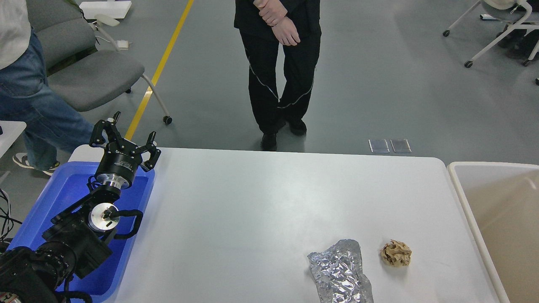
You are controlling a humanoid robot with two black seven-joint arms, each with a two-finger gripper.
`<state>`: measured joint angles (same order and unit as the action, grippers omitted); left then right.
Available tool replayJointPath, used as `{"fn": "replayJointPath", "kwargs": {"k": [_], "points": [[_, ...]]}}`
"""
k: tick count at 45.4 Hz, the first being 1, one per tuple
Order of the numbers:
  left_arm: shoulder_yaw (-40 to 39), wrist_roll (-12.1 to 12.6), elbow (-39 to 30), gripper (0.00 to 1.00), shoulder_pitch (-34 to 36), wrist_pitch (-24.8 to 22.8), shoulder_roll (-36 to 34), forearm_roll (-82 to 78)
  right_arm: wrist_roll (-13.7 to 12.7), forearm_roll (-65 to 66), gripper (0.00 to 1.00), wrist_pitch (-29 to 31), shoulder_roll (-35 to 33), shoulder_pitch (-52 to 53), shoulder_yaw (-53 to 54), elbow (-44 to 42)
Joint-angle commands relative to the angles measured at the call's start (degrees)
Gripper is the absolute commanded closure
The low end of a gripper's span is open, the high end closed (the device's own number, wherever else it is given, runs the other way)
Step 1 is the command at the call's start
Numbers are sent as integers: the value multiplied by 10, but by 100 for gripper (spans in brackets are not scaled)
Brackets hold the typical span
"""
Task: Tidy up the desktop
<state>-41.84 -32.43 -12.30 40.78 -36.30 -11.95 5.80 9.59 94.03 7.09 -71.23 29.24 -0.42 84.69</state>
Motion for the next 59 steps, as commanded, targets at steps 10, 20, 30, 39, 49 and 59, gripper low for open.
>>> {"fn": "replayJointPath", "kwargs": {"k": [10,20,30,39,49,59], "points": [[0,0,-1,0,0,0,0,0,8,3,100,-2,-11,4,-1,2],[0,0,0,0,0,0,0,0,8,2,100,-2,-26,17,5,10],[0,0,0,0,1,0,0,0,53,14,100,52,-109,107,7,64],[0,0,-1,0,0,0,0,0,134,34,100,121,-176,217,10,79],[-1,0,0,0,0,0,0,0,168,39,100,266,-196,373,19,88],[0,0,0,0,0,0,0,0,173,34,100,379,-188,537,26,101]]}}
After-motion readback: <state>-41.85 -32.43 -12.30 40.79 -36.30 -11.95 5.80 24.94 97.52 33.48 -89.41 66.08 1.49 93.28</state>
